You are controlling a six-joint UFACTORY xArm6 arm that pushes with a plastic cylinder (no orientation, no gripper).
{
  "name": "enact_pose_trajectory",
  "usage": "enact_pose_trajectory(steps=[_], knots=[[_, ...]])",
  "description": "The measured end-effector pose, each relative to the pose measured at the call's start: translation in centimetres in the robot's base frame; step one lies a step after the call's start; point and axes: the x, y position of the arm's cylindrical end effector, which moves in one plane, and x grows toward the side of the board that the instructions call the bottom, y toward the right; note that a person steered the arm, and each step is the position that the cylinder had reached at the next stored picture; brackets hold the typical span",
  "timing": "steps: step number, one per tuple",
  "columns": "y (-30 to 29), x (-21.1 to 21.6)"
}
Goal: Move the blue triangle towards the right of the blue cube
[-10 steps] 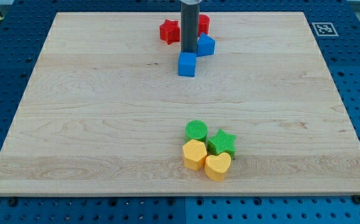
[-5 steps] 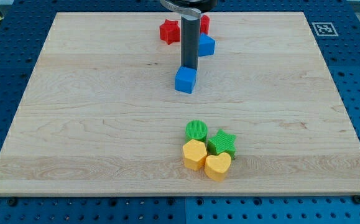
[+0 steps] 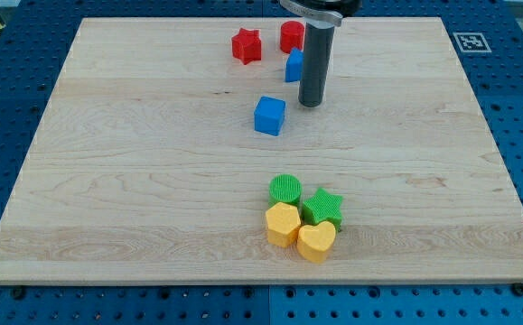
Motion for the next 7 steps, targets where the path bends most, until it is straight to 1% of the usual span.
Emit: enact_pose_trajectory(steps=[1, 2, 3, 4, 6, 7], knots=[[0.0, -1.5], [0.0, -1.6], [3.7, -1.6], [4.5, -5.0], [1.7, -11.1], [-1.6, -12.3]])
